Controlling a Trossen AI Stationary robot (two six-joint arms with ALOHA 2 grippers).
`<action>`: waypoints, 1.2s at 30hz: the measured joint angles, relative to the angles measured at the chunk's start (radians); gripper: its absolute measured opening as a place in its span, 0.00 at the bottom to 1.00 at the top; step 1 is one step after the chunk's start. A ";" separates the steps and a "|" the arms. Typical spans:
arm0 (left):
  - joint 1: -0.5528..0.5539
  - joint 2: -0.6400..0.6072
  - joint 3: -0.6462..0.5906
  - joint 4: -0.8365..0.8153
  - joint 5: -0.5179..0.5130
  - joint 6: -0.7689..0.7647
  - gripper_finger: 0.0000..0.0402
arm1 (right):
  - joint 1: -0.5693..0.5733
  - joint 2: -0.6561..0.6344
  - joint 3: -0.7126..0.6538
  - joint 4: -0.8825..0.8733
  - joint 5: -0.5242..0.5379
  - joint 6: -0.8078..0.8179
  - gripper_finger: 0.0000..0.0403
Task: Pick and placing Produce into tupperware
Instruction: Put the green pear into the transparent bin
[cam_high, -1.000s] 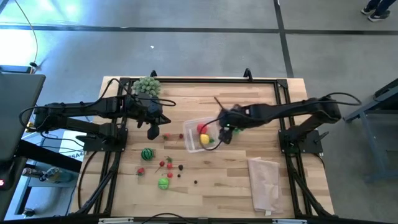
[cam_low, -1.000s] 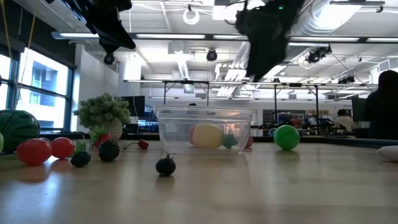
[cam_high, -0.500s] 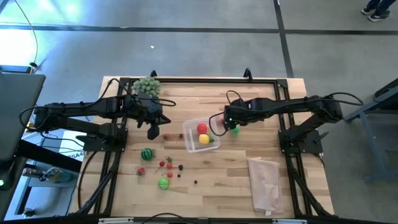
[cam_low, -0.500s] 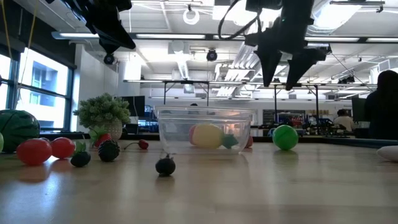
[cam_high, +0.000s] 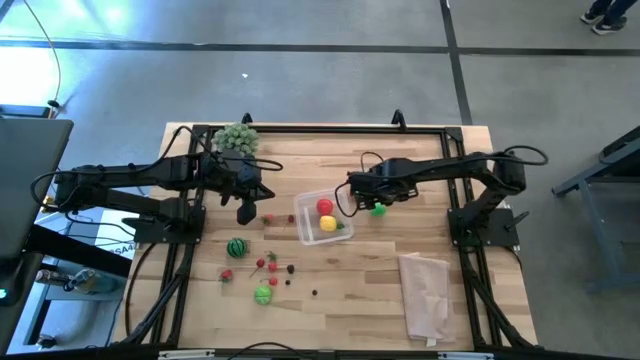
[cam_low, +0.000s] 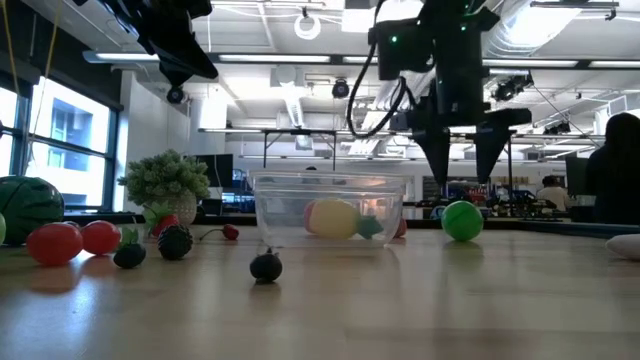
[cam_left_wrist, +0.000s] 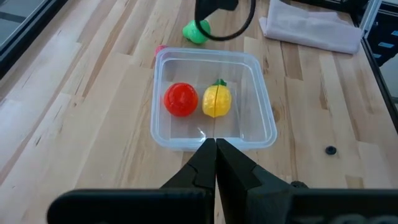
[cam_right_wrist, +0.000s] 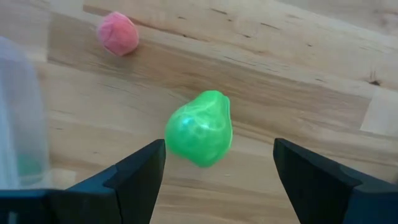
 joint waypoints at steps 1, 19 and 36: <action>0.000 0.000 0.000 0.000 0.000 0.000 0.00 | 0.000 0.008 0.000 -0.001 0.000 0.000 0.72; 0.000 0.000 0.000 0.000 0.000 0.000 0.00 | 0.001 0.088 -0.001 0.067 0.010 0.033 0.72; 0.000 0.000 0.000 0.000 0.000 0.000 0.00 | 0.008 0.091 -0.174 0.293 -0.036 0.077 0.72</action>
